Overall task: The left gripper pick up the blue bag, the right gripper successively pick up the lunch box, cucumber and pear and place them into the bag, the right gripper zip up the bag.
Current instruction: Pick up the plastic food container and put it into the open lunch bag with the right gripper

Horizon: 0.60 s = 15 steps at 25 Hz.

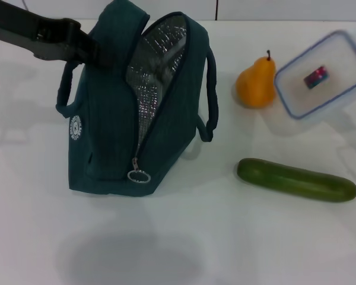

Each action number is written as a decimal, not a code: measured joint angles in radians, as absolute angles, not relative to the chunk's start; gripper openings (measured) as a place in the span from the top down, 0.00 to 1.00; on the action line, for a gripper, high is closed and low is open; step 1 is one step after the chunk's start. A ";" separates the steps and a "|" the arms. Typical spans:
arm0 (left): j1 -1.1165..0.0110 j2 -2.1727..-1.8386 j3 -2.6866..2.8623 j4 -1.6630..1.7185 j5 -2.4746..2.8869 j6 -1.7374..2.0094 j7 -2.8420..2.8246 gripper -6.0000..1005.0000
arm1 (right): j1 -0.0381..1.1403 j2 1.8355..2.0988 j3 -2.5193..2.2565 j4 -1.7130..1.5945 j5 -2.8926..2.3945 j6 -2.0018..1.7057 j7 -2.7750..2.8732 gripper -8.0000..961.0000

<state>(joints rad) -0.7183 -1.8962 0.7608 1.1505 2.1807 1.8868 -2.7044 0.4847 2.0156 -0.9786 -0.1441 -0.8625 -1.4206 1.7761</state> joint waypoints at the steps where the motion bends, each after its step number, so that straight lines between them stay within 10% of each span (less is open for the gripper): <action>1: -0.718 -1.897 0.761 1.150 2.181 1.887 -2.704 0.95 | 0.483 2.016 -0.961 -0.144 -0.862 -1.439 1.780 0.89; 15: -0.724 -1.917 0.763 1.149 2.180 1.885 -2.694 0.95 | 0.575 2.017 -0.913 -0.159 -0.754 -1.649 1.870 0.86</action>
<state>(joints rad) -0.7237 -1.9167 0.7626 1.1489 2.1804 1.8852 -2.6940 0.5750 2.0169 -0.9130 -0.1591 -0.7538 -1.6486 1.8698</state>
